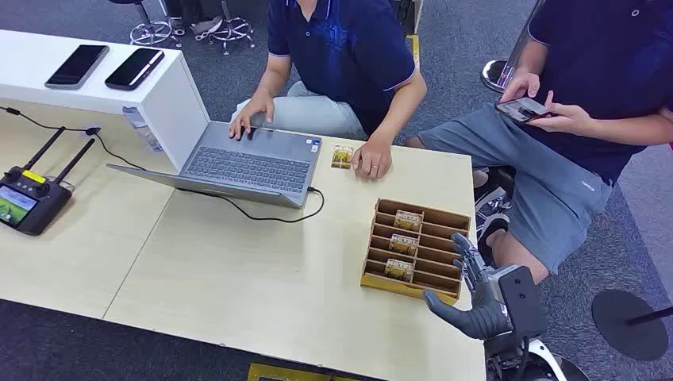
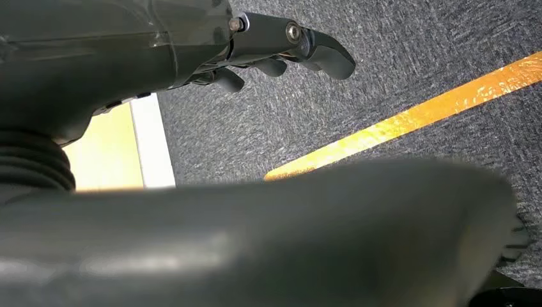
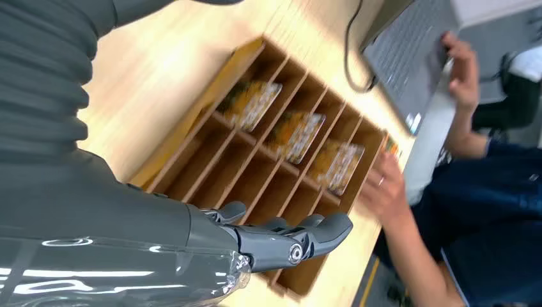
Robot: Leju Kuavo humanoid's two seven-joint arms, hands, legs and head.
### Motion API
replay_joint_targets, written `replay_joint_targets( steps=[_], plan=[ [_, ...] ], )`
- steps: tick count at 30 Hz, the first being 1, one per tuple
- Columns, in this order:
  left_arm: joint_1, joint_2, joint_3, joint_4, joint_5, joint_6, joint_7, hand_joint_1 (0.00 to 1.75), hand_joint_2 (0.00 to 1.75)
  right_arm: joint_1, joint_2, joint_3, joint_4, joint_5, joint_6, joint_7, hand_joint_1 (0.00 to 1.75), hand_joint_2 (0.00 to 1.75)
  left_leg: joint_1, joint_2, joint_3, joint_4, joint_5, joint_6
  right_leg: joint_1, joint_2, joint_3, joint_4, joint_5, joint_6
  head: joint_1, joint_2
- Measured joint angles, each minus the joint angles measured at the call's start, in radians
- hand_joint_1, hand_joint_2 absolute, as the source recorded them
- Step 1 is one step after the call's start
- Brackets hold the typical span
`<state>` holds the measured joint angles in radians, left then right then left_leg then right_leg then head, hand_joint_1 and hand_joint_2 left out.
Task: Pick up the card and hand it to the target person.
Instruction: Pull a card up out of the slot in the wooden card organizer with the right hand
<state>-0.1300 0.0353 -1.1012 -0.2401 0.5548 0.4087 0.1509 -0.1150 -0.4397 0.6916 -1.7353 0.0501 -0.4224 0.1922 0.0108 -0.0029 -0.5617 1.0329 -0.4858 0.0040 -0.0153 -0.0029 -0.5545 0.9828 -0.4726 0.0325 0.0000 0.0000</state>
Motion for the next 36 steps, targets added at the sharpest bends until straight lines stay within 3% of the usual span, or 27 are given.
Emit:
replay_joint_targets(
  steps=[2, 3, 4, 6, 12, 16, 20, 25, 31, 36],
  plan=[
    [-0.001, 0.0, -0.001, 0.0, -0.001, 0.0, 0.001, 0.0, 0.0, -0.005, 0.011, 0.011, 0.012, 0.032, -0.005, 0.012, 1.08, 1.75, 0.0, 0.0, -0.001, 0.001, -0.001, 0.0, 0.0, 0.0, -0.001, 0.001, -0.001, 0.001, 0.0, 0.0],
    [-0.002, -0.001, -0.003, 0.0, -0.001, -0.001, 0.003, 0.0, 0.0, -0.008, 0.023, 0.02, 0.025, 0.06, -0.011, 0.019, 1.41, 1.75, 0.0, -0.001, -0.001, 0.002, -0.001, 0.0, 0.0, -0.001, -0.001, 0.002, -0.001, 0.001, 0.0, 0.0],
    [-0.003, -0.001, -0.005, 0.0, -0.003, -0.001, 0.005, 0.0, 0.0, -0.012, 0.038, 0.028, 0.038, 0.086, -0.017, 0.024, 1.61, 1.75, 0.0, -0.001, -0.001, 0.002, -0.001, 0.0, 0.0, -0.001, -0.001, 0.002, -0.002, 0.001, 0.0, 0.0],
    [-0.006, -0.001, -0.009, 0.0, -0.005, -0.002, 0.01, 0.0, 0.0, -0.019, 0.065, 0.041, 0.062, 0.131, -0.032, 0.024, 1.75, 1.75, 0.0, -0.001, -0.001, 0.002, -0.001, 0.0, 0.0, -0.001, -0.001, 0.002, -0.002, 0.001, 0.0, 0.0],
    [-0.025, -0.007, -0.032, -0.003, -0.022, -0.003, 0.029, 0.0, 0.0, -0.053, 0.181, 0.086, 0.183, 0.489, -0.156, 0.056, 1.72, 1.75, 0.0, 0.0, -0.001, 0.001, -0.001, 0.0, 0.0, 0.0, -0.001, 0.001, -0.001, 0.001, 0.0, 0.0],
    [-0.036, -0.012, -0.045, -0.003, -0.031, -0.005, 0.041, 0.0, 0.0, -0.063, 0.234, 0.092, 0.263, 0.631, -0.223, 0.066, 1.65, 1.75, 0.0, 0.0, -0.001, 0.001, -0.001, 0.0, 0.0, 0.0, -0.001, 0.001, -0.001, 0.001, 0.0, 0.0],
    [-0.037, -0.012, -0.057, -0.001, -0.04, -0.011, 0.054, 0.0, 0.0, -0.078, 0.241, 0.086, 0.289, 0.768, -0.223, 0.13, 1.24, 1.75, 0.0, -0.001, -0.002, 0.003, -0.002, 0.0, 0.0, -0.001, -0.001, 0.003, -0.002, 0.002, 0.0, 0.0],
    [-0.053, -0.02, -0.079, -0.001, -0.056, -0.023, 0.064, 0.0, 0.0, -0.123, 0.262, 0.128, 0.34, 1.061, -0.162, 0.241, 1.19, 1.75, 0.0, -0.001, -0.001, 0.002, -0.001, 0.0, 0.0, -0.001, -0.001, 0.002, -0.002, 0.001, 0.0, 0.0],
    [-0.069, -0.026, -0.09, -0.003, -0.065, -0.025, 0.071, 0.0, 0.0, -0.156, 0.287, 0.161, 0.4, 1.113, -0.105, 0.268, 1.1, 1.75, 0.0, -0.001, -0.001, 0.001, -0.001, 0.0, 0.0, 0.0, -0.001, 0.001, -0.001, 0.001, 0.0, 0.0],
    [-0.068, -0.029, -0.097, 0.0, -0.069, -0.032, 0.081, 0.0, 0.0, -0.171, 0.306, 0.172, 0.456, 1.112, -0.091, 0.276, 1.13, 1.75, 0.0, 0.0, 0.0, 0.001, -0.001, 0.0, 0.0, 0.0, 0.0, 0.001, -0.001, 0.0, 0.0, 0.0]
  ],
)
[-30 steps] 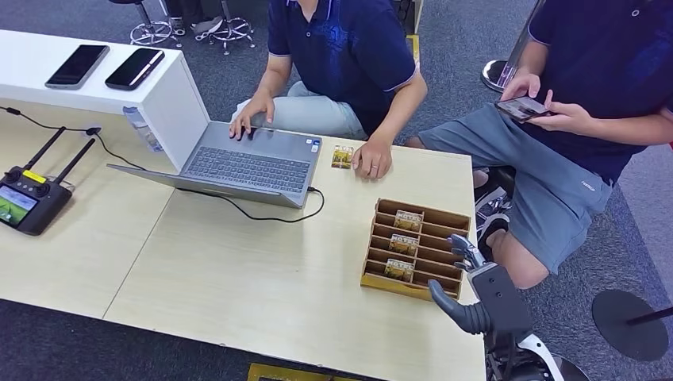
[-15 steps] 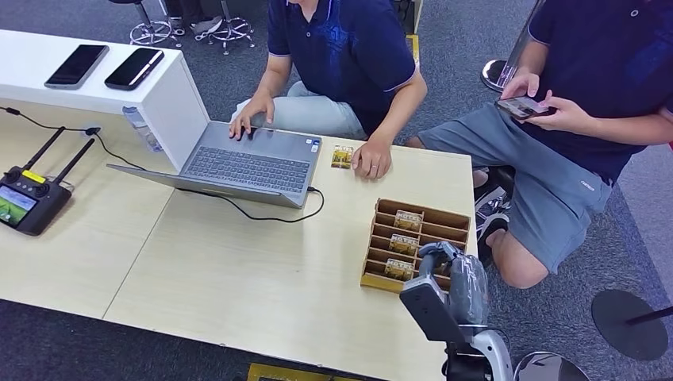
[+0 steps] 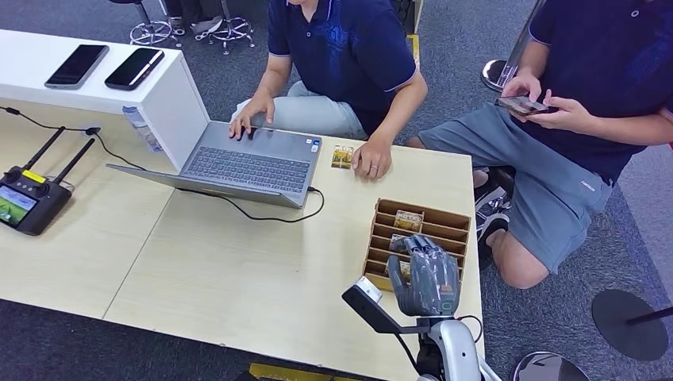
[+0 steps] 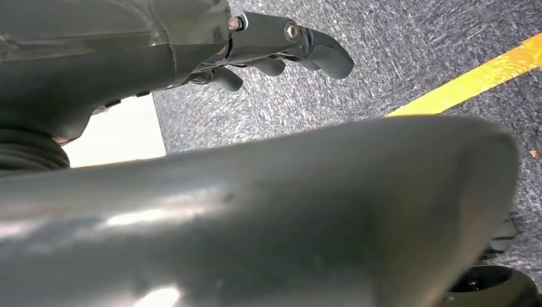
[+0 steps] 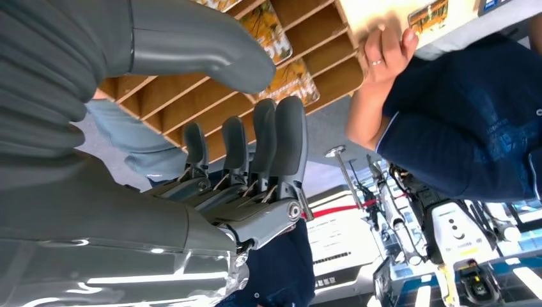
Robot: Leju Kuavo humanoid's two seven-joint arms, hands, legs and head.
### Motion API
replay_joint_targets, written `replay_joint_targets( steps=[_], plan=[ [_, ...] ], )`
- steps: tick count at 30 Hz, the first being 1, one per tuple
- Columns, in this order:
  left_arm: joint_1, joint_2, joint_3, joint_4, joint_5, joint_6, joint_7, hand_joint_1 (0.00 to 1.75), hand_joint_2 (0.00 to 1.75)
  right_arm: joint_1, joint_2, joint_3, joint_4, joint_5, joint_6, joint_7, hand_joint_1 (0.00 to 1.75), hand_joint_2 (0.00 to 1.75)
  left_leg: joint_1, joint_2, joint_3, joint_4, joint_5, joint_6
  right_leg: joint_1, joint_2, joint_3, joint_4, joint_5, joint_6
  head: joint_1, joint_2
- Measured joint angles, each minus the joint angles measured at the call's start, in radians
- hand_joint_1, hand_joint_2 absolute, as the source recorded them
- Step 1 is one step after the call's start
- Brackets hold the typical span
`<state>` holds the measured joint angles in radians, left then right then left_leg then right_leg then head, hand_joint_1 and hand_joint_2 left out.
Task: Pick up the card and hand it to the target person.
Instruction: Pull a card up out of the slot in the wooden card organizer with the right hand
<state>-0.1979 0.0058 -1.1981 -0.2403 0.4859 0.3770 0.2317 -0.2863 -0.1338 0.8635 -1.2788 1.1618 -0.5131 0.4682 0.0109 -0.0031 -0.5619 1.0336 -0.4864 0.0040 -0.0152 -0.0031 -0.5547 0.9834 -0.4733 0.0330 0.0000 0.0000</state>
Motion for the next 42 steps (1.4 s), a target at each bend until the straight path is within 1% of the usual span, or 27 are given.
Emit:
replay_joint_targets(
  steps=[3, 8, 15, 20, 27, 33, 42],
  plan=[
    [0.005, 0.001, -0.002, 0.001, 0.0, -0.003, 0.005, 0.0, 0.0, -0.003, 0.002, -0.001, 0.019, 0.0, 0.001, 0.007, 1.21, 1.75, 0.0, 0.0, 0.0, 0.001, 0.0, 0.0, 0.0, 0.0, 0.0, 0.001, -0.001, 0.0, 0.0, 0.0],
    [0.009, 0.003, -0.003, 0.001, 0.0, -0.004, 0.008, 0.0, 0.0, -0.002, -0.002, -0.004, 0.032, 0.0, 0.003, 0.015, 1.23, 1.75, 0.0, -0.001, 0.0, 0.001, 0.0, 0.0, 0.0, -0.001, 0.0, 0.001, -0.001, 0.001, 0.0, 0.0],
    [0.009, 0.0, -0.003, -0.001, 0.001, -0.002, 0.004, 0.0, 0.0, -0.002, 0.002, -0.007, 0.05, -0.036, 0.008, 0.018, 0.95, 1.75, 0.0, 0.0, 0.0, 0.0, 0.0, 0.0, 0.0, 0.0, 0.0, 0.0, 0.0, 0.0, 0.0, 0.0],
    [0.01, -0.001, -0.003, -0.001, 0.001, 0.0, 0.004, 0.0, 0.0, -0.003, 0.003, -0.005, 0.051, -0.04, 0.01, 0.018, 0.91, 1.75, 0.0, 0.0, 0.0, 0.0, 0.0, 0.0, 0.0, 0.0, 0.0, 0.0, 0.0, 0.0, 0.0, 0.0],
    [0.015, -0.001, -0.002, 0.0, 0.003, 0.002, 0.004, 0.0, 0.0, 0.002, 0.0, -0.008, 0.056, -0.049, 0.012, 0.023, 0.97, 1.75, 0.0, -0.001, -0.001, 0.001, -0.001, 0.0, 0.0, -0.001, -0.001, 0.002, -0.001, 0.001, 0.0, 0.0],
    [0.018, 0.001, 0.001, -0.002, 0.006, 0.002, -0.001, 0.0, 0.0, 0.003, 0.001, -0.008, 0.058, -0.064, 0.011, 0.02, 0.94, 1.75, 0.0, 0.0, 0.0, 0.001, -0.001, 0.0, 0.0, 0.0, 0.0, 0.001, -0.001, 0.0, 0.0, 0.0],
    [0.017, -0.001, 0.001, -0.002, 0.007, 0.004, -0.001, 0.0, 0.0, 0.0, 0.0, -0.005, 0.064, -0.067, 0.008, 0.019, 0.98, 1.75, 0.0, -0.001, -0.001, 0.002, -0.001, 0.0, 0.0, -0.001, -0.001, 0.003, -0.002, 0.001, 0.0, 0.0]
  ],
)
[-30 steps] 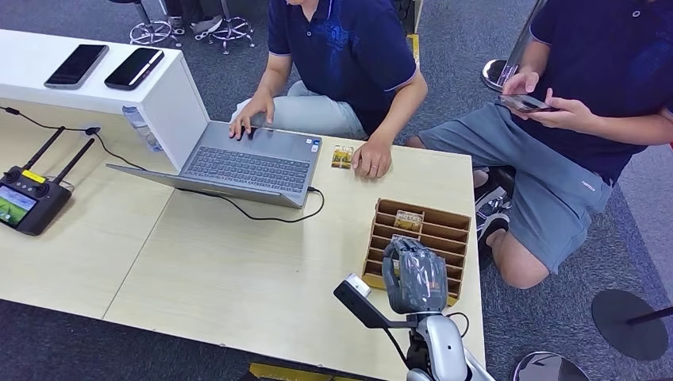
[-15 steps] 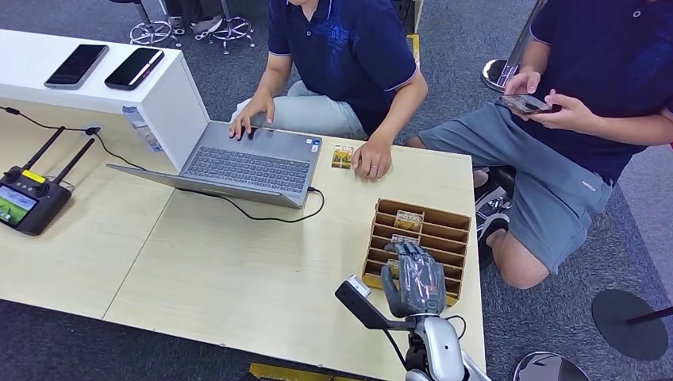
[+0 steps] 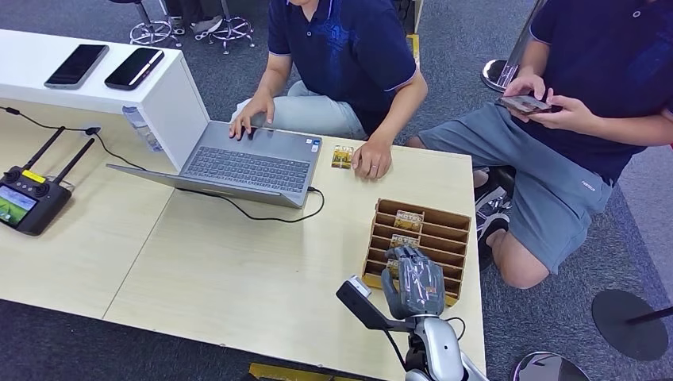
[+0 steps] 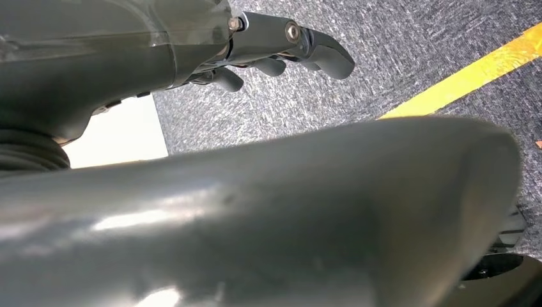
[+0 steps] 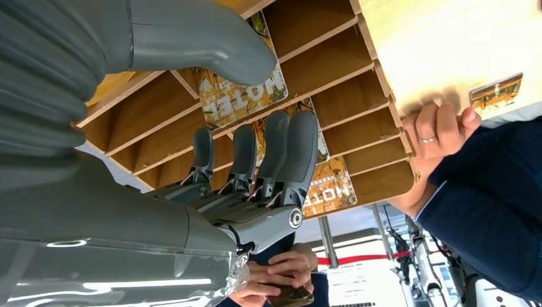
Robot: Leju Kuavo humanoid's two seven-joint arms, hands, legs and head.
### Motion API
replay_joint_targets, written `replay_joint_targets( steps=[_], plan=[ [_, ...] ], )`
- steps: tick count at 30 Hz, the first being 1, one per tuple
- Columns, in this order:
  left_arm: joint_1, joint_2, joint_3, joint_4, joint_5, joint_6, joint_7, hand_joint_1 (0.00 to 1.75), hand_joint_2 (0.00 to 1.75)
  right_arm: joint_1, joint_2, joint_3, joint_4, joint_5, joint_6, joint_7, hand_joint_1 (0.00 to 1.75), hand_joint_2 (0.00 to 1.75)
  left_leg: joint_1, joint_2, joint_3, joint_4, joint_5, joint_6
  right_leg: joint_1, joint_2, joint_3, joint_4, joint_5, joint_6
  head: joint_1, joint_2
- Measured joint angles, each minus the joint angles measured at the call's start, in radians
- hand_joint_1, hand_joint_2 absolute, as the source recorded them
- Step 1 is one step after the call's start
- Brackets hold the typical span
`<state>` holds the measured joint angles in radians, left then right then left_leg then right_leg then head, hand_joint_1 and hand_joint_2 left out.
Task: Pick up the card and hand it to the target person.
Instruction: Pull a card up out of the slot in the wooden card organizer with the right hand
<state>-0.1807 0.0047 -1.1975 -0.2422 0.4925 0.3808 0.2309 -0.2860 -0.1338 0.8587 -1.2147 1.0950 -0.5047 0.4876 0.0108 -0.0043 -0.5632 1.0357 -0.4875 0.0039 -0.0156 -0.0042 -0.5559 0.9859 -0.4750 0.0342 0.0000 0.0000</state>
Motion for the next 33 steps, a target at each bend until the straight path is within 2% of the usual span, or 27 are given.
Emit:
replay_joint_targets(
  steps=[3, 7, 9, 13, 23, 33],
  plan=[
    [0.001, 0.0, 0.0, 0.0, 0.0, 0.0, 0.001, 0.0, 0.0, 0.002, 0.0, 0.001, 0.002, 0.001, 0.0, 0.001, 0.99, 1.75, 0.0, 0.0, 0.0, 0.0, 0.0, 0.0, 0.0, 0.0, 0.0, 0.0, 0.0, 0.0, 0.0, 0.0],
    [0.003, 0.001, 0.0, 0.001, 0.001, -0.002, 0.003, 0.0, 0.0, 0.004, -0.001, 0.001, 0.01, 0.001, 0.0, 0.004, 1.17, 1.75, 0.0, 0.0, 0.0, -0.001, 0.0, 0.0, 0.0, 0.0, 0.0, -0.001, 0.0, 0.0, 0.0, 0.0],
    [0.003, 0.001, 0.0, 0.001, 0.001, -0.002, 0.004, 0.0, 0.0, 0.004, 0.0, 0.0, 0.012, 0.0, 0.0, 0.005, 1.15, 1.75, 0.0, 0.0, 0.001, -0.001, 0.0, 0.0, 0.0, 0.0, 0.001, -0.001, 0.001, -0.001, 0.0, 0.0],
    [0.002, 0.001, 0.0, 0.0, 0.001, 0.0, 0.004, 0.0, 0.0, 0.002, 0.002, -0.001, 0.018, -0.001, -0.003, 0.007, 0.98, 1.75, 0.0, 0.001, 0.001, -0.001, 0.001, 0.0, 0.0, 0.0, 0.001, -0.002, 0.001, -0.001, 0.0, 0.0],
    [0.002, -0.003, 0.0, -0.002, 0.002, 0.0, 0.004, 0.0, 0.0, 0.003, 0.001, -0.002, 0.02, -0.005, -0.006, 0.009, 0.89, 1.75, 0.0, 0.0, 0.001, -0.001, 0.0, 0.0, 0.0, 0.0, 0.001, -0.001, 0.0, 0.0, 0.0, 0.0],
    [0.003, -0.003, -0.001, -0.001, 0.003, 0.001, 0.005, 0.0, 0.0, 0.0, -0.003, -0.003, 0.021, -0.002, -0.01, 0.012, 0.95, 1.75, 0.0, 0.0, 0.0, 0.0, 0.0, 0.0, 0.0, 0.0, 0.0, 0.0, 0.0, 0.0, 0.0, 0.0]
  ],
)
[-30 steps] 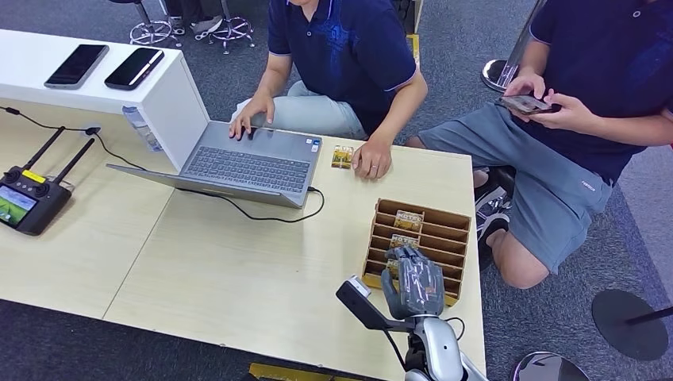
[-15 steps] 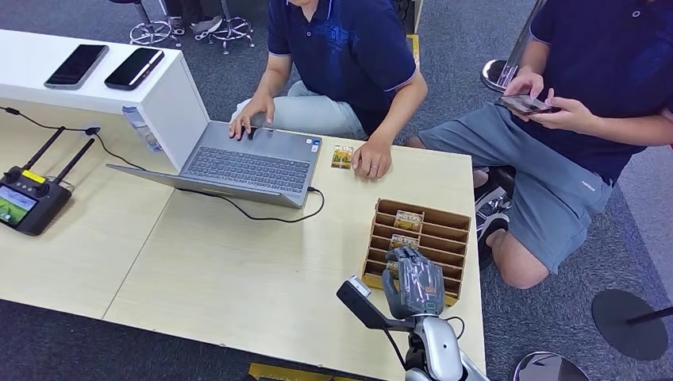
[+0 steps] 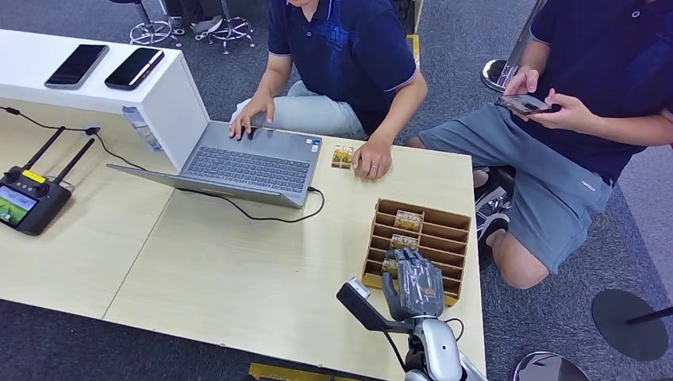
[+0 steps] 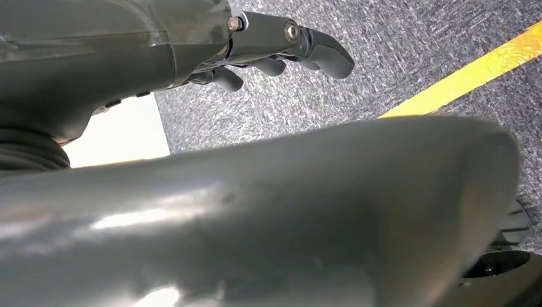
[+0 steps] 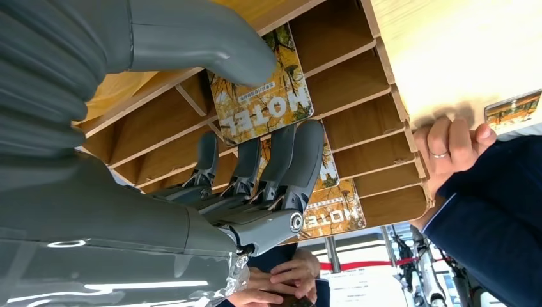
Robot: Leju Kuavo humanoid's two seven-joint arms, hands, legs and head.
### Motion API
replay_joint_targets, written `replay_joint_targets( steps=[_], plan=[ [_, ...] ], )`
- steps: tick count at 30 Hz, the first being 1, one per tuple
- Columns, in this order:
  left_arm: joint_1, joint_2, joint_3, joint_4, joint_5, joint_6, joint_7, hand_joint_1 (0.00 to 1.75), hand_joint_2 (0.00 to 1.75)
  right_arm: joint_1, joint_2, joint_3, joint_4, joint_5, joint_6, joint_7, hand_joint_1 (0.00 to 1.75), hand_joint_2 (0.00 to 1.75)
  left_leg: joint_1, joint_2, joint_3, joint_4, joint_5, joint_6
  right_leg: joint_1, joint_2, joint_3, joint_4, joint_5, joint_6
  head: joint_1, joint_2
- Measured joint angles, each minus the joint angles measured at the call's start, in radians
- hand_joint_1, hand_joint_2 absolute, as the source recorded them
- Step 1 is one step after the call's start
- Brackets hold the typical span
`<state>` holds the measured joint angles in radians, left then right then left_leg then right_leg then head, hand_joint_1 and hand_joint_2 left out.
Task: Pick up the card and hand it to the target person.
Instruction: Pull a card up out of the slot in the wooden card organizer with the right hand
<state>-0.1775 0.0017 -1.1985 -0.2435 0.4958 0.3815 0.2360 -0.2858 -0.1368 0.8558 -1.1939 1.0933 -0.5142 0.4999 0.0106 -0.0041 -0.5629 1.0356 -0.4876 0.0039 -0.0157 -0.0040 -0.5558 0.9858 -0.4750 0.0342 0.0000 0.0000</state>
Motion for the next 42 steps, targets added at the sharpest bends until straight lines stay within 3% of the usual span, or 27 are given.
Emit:
replay_joint_targets(
  steps=[7, 22, 28, 42],
  plan=[
    [0.0, -0.002, 0.0, 0.0, 0.001, 0.0, -0.001, 0.0, 0.0, -0.004, -0.009, -0.002, -0.013, 0.018, 0.0, 0.009, 1.02, 1.75, 0.0, 0.0, 0.001, -0.001, 0.0, 0.0, 0.0, 0.0, 0.001, -0.001, 0.0, 0.0, 0.0, 0.0],
    [0.003, -0.003, 0.0, 0.0, 0.003, 0.0, -0.003, 0.0, 0.0, -0.001, -0.016, -0.009, -0.022, 0.03, 0.005, 0.021, 0.95, 1.75, 0.0, 0.0, 0.0, 0.0, 0.0, 0.0, 0.0, 0.0, 0.0, -0.001, 0.0, 0.0, 0.0, 0.0],
    [0.003, -0.005, -0.003, 0.001, 0.005, -0.001, -0.003, 0.0, 0.0, -0.009, -0.035, -0.008, -0.045, 0.118, 0.04, 0.053, 1.02, 1.75, 0.0, 0.001, 0.001, -0.001, 0.0, 0.0, 0.0, 0.001, 0.001, -0.001, 0.001, -0.001, 0.0, 0.0],
    [0.003, -0.006, -0.004, 0.001, 0.012, 0.001, -0.004, 0.0, 0.0, -0.029, -0.048, 0.009, -0.019, 0.236, 0.114, 0.068, 0.9, 1.75, 0.0, 0.0, 0.0, 0.0, 0.0, 0.0, 0.0, 0.0, 0.0, 0.0, 0.0, 0.0, 0.0, 0.0]
  ],
)
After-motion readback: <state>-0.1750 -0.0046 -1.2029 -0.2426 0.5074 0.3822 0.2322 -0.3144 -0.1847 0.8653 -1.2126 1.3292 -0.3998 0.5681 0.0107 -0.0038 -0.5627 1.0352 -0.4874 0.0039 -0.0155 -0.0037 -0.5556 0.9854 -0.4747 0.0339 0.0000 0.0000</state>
